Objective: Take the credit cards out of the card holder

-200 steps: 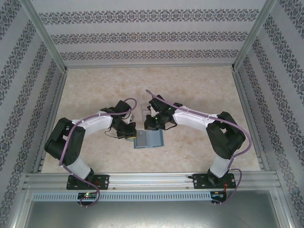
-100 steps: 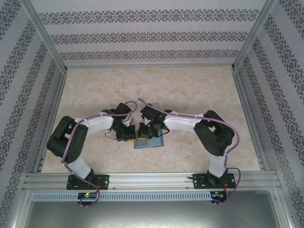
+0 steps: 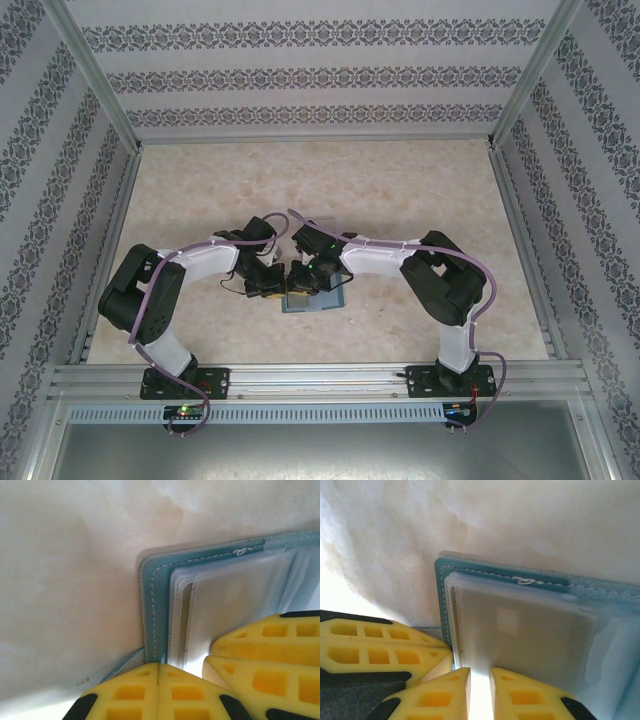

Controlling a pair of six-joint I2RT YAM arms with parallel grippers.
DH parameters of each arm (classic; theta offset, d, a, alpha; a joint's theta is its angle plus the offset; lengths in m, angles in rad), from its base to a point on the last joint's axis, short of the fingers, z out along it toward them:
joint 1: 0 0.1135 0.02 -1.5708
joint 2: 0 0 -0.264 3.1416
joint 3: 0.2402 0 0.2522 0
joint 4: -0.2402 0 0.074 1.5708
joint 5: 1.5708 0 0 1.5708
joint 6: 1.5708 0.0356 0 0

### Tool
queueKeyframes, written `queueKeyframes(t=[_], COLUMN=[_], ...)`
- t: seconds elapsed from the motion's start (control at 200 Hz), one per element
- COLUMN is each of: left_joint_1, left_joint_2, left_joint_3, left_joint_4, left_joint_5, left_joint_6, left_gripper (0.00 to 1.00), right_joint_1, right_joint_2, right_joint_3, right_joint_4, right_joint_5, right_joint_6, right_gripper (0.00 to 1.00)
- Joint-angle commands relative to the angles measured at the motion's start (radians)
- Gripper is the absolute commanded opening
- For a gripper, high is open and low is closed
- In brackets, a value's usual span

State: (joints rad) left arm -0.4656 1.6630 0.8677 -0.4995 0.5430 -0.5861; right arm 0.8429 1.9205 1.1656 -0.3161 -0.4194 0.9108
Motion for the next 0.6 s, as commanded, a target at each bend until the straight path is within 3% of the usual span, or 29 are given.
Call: queueKeyframes(t=[0.0,0.36,0.595], left_joint_1=[-0.008,-0.009,-0.009], left_joint_2=[0.016,0.003,-0.003], left_joint_3=[-0.023,-0.016,-0.018], left_joint_4=[-0.008,-0.023,-0.02], left_joint_5=[-0.005,-0.012,-0.01], left_joint_6=[0.02,0.024,0.018], left_gripper=[0.0,0.0,0.0], right_joint_1=[0.016,0.035,0.047], right_joint_2=[0.03,0.026,0.029], right_joint_3=[0.03,0.11,0.138], right_joint_4=[-0.135,-0.297,-0.338], right_joint_5=[0.089,0.195,0.225], right_joint_6=[-0.034,-0.088,-0.099], right_gripper=[0.21,0.37,0.42])
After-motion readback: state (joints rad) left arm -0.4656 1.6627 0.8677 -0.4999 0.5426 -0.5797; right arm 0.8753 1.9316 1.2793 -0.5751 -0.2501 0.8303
